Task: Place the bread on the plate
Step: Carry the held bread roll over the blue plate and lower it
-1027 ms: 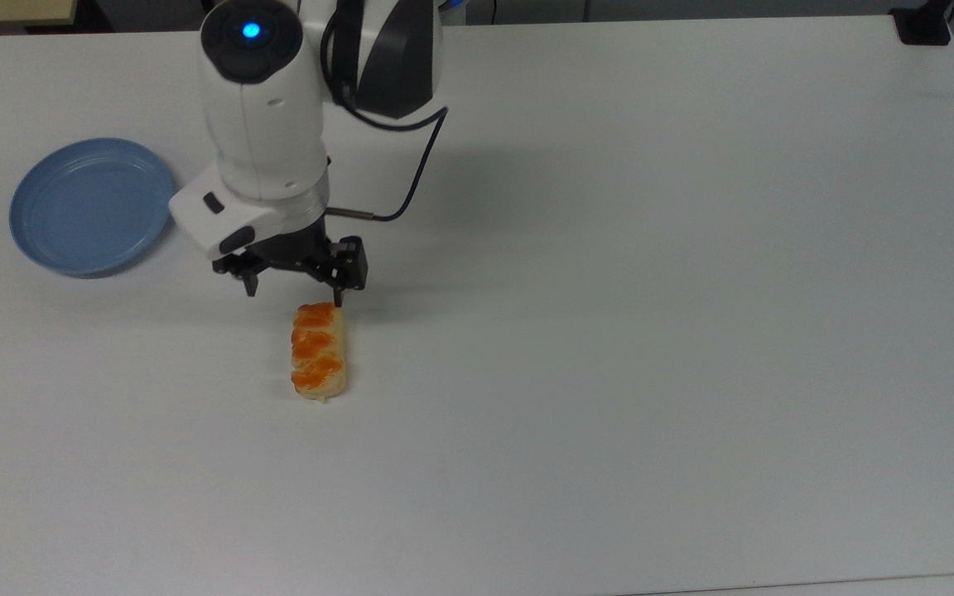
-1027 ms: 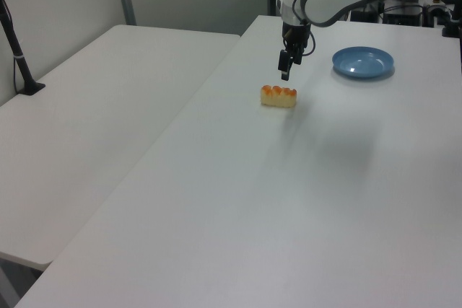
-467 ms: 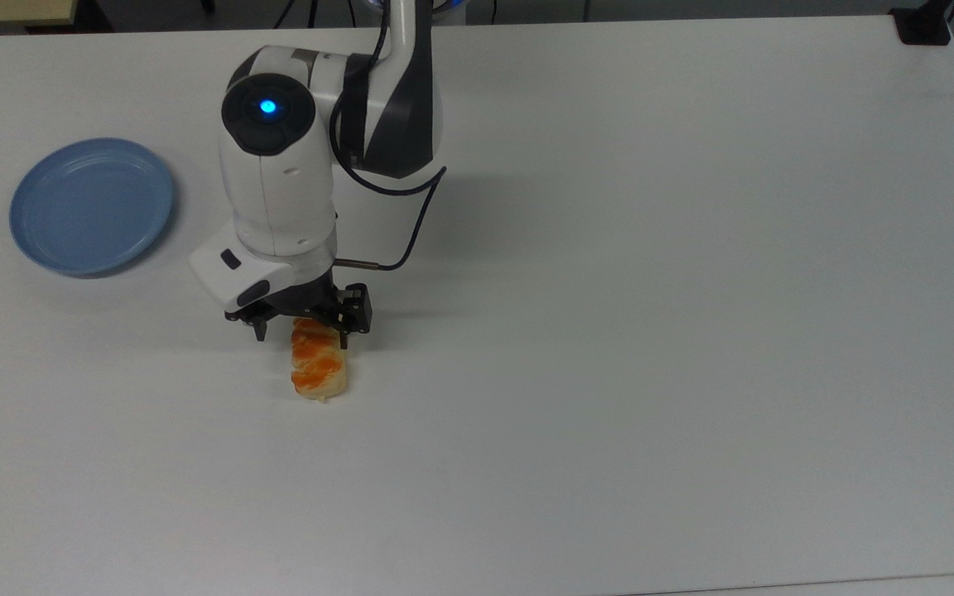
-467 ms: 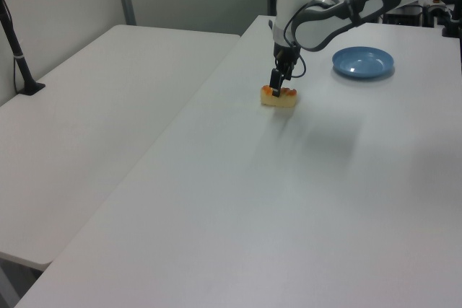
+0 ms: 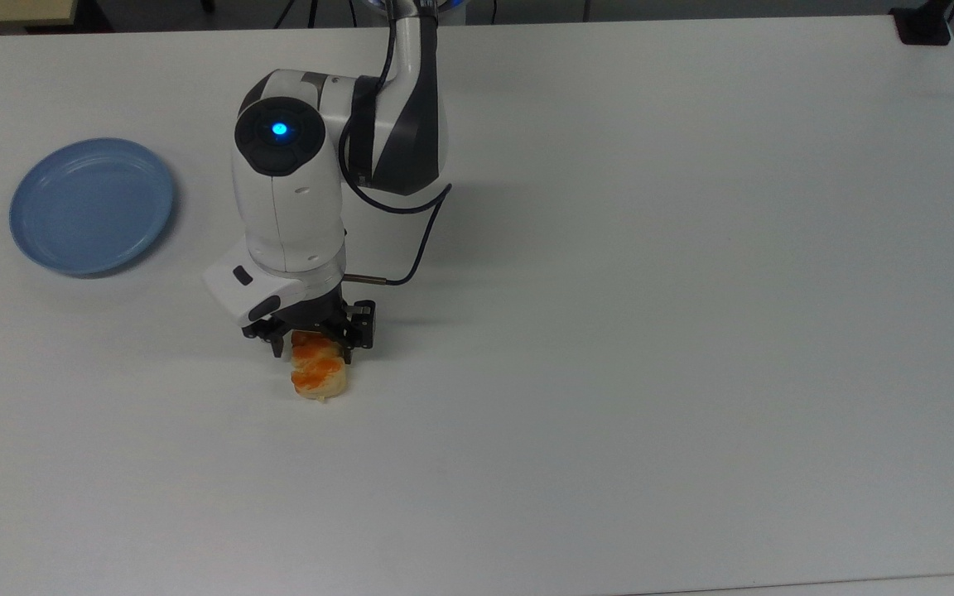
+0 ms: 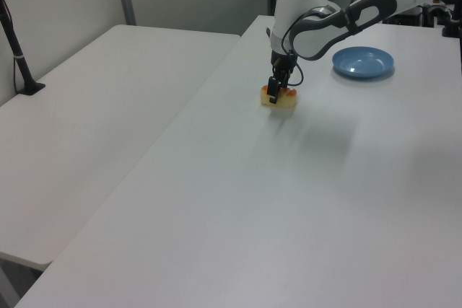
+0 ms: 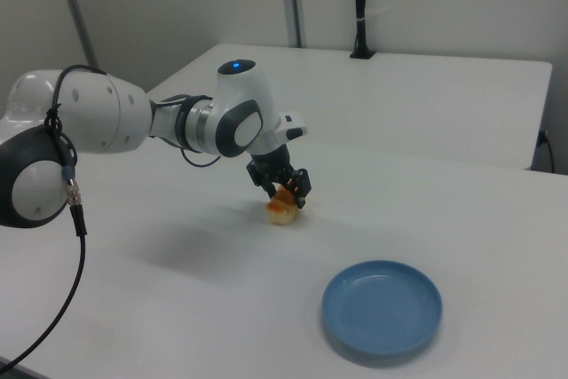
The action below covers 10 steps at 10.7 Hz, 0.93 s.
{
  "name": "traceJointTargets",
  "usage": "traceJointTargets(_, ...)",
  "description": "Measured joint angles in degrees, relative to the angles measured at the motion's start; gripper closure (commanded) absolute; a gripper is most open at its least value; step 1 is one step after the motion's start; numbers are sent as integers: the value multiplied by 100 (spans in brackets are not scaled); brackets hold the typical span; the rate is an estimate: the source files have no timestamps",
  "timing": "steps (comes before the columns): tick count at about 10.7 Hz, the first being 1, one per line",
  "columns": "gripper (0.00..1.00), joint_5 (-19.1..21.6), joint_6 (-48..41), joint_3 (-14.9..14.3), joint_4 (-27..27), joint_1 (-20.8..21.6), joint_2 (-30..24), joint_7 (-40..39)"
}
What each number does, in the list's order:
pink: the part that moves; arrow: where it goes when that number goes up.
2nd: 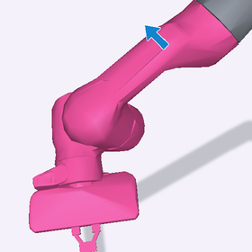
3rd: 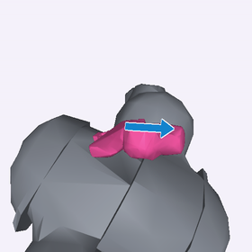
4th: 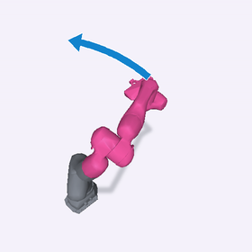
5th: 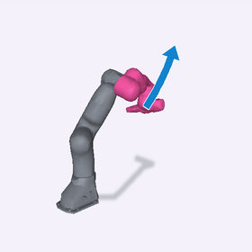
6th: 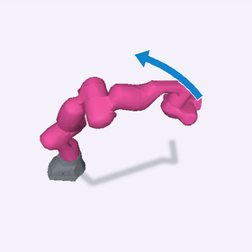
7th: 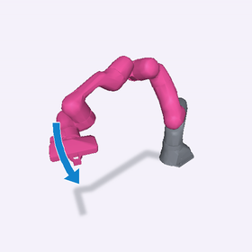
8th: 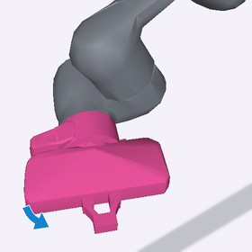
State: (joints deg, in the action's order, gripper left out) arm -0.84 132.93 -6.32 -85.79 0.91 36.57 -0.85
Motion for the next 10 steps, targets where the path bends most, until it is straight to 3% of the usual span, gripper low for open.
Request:
traceJointTargets(5,73,128,6,-30,85,-75,-24,1)
traceJointTargets(7,72,125,5,-57,22,-410,-214,-273)
traceJointTargets(10,72,126,-9,-65,-963,-1328,-1162,-1822)
